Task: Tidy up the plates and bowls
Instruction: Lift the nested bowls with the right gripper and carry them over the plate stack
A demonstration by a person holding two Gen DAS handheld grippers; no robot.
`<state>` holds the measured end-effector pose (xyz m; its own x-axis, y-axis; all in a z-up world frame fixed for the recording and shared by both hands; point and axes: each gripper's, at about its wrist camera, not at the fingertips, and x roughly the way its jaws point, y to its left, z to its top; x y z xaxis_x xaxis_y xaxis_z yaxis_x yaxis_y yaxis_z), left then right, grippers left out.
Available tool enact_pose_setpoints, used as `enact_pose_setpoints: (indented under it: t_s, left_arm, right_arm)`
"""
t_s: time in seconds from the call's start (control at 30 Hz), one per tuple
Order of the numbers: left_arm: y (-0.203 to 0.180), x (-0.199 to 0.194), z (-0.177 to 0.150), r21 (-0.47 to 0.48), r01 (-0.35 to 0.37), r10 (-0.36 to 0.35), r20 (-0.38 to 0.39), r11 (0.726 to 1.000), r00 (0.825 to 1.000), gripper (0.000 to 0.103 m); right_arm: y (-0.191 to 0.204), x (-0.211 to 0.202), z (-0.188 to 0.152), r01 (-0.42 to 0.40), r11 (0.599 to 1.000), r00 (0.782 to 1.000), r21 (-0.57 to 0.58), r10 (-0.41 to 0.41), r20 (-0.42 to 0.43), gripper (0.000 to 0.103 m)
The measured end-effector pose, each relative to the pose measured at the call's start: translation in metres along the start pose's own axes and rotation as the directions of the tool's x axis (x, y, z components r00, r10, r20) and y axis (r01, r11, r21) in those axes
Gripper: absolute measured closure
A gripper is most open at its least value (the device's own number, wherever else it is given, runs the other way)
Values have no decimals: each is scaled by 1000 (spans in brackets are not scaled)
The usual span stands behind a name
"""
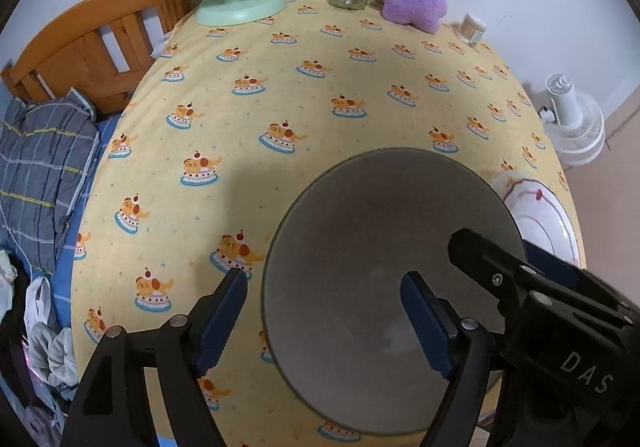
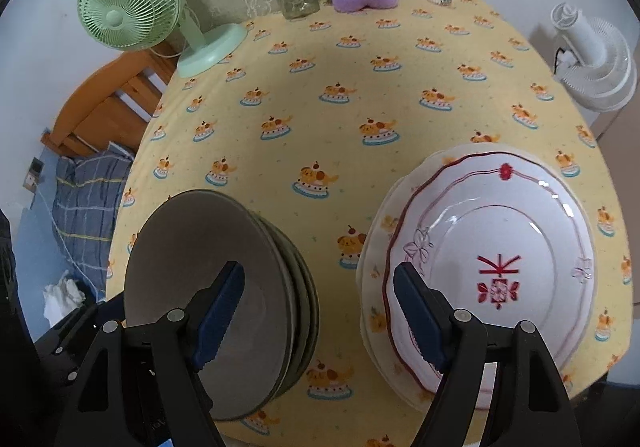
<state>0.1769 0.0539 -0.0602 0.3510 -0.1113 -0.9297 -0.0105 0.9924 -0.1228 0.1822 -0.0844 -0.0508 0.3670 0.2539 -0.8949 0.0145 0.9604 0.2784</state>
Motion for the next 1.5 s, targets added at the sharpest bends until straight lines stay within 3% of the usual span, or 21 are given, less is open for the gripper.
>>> enact_pose_setpoints:
  t_s: [0.2,0.43,0.6,0.83,1.03,1.5]
  left_arm:
    - [1,11,1,-49,2,-3,-27,999,1000,35]
    - [-6,17,-1,-49,-47,45,-40,998,998,48]
    - [-7,17,-2,-34,-60,59,-35,998,998,49]
    - [-4,17,-2,11,-22,22,-32,1000,999,52]
    - [-2,16,-3,66,12,-10,-31,998,999,53]
    - [2,14,-3,102,66,-59,-73,993,996,53]
  right_arm:
    - [1,13,6,-37,999,999,-22,36,-29,23]
    - [3,24,6,-49,997,996,-55,45,-79,23]
    - [5,25,4,-52,997,994,-58,47,-95,23]
    - [11,27,0,-40,999,995,-25,38,-93,23]
    - [26,30,-5,-30,999,994,-19,28,-105,41]
    - [39,27,-9,90,996,991,-15,-91,-98,44]
